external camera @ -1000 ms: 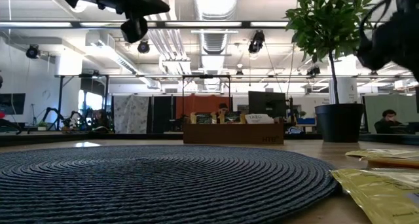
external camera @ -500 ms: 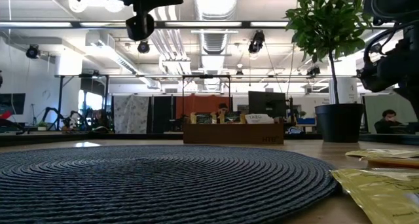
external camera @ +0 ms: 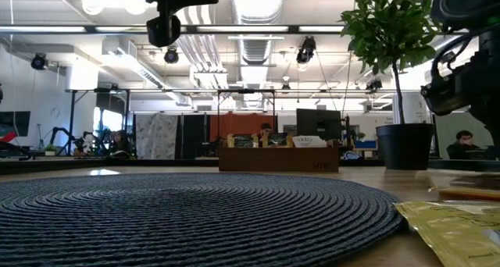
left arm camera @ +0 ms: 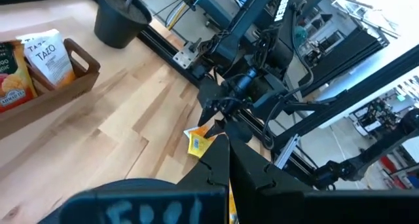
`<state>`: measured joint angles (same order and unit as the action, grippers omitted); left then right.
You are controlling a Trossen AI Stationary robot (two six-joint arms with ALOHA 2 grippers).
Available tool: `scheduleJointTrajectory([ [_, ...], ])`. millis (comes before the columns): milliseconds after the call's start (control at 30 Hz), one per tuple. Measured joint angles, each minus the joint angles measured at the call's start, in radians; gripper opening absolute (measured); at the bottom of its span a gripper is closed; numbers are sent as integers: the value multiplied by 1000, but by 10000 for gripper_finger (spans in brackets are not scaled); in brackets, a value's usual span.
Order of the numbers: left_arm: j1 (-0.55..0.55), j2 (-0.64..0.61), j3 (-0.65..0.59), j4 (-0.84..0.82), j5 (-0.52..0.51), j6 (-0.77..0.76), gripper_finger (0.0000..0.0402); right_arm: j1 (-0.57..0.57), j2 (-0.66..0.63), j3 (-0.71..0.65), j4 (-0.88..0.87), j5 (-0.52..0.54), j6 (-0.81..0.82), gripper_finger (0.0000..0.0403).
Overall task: Pick & Place Tea
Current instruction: Put the top white tea bag into the right section of the wooden organizer
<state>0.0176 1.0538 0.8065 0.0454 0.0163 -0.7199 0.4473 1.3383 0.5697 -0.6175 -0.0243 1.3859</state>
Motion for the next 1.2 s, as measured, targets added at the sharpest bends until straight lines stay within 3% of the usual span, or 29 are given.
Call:
scheduleJointTrajectory([
  [800, 0, -14, -2, -61, 64, 98, 5, 0, 64, 91, -86, 19, -56, 190],
  [1033, 0, -14, -5, -72, 71, 93, 5, 0, 138, 90, -55, -93, -99, 190],
  [1200, 0, -14, -7, -75, 72, 85, 5, 3, 179, 118, -65, -90, -108, 185],
])
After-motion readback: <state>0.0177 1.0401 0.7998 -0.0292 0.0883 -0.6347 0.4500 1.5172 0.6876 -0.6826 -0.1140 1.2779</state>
